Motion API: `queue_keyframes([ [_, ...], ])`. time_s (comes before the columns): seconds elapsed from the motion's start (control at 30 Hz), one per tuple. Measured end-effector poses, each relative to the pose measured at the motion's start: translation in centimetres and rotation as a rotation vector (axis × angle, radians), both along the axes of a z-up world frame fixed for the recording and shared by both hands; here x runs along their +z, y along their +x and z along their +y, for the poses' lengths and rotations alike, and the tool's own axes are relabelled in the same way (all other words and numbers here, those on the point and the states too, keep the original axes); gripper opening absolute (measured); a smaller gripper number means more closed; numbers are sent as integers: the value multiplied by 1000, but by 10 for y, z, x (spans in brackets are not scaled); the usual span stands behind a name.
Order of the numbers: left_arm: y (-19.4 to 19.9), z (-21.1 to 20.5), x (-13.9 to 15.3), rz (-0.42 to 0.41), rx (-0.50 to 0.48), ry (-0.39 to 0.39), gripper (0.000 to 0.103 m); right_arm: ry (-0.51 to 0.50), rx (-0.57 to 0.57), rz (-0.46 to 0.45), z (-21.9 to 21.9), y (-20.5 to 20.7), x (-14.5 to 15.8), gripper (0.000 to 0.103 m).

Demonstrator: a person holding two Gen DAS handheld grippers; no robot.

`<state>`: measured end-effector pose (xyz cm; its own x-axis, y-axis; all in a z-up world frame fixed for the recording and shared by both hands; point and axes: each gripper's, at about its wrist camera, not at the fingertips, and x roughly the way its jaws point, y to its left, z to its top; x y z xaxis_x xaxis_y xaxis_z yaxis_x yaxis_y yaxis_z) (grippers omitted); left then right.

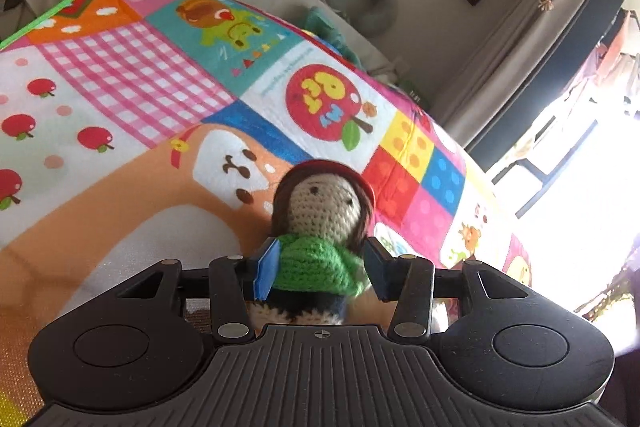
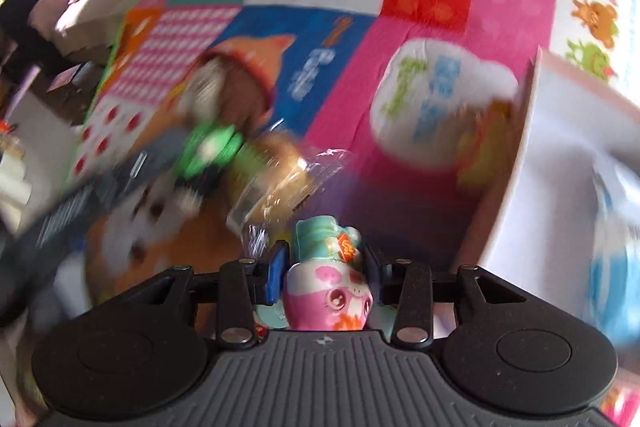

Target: Organize objects

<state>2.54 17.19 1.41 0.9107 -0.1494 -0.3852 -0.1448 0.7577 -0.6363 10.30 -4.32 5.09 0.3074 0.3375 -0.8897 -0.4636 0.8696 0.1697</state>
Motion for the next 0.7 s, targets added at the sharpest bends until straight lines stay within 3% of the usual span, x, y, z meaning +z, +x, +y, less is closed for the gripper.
queue_keyframes([
  [0.07, -7, -1, 6, -9, 9, 0, 50, -14, 45, -86, -13, -33, 8, 63],
  [0.13, -18, -5, 14, -21, 3, 10, 50, -71, 78, -191, -24, -65, 11, 72],
  [0.3, -50, -28, 31, 0, -79, 124, 50, -219, 53, -376, -59, -112, 3, 75],
  [0.4, -71, -51, 39, -7, -215, 227, 50, -325, 12, -486, -77, -124, -9, 75],
  [0.57, -103, -114, 48, -35, -603, 524, 51, -120, -137, -393, -132, -136, -7, 77],
  [0.7, -102, -152, 45, 18, -699, 705, 51, -22, -212, -377, -160, -154, -14, 80],
])
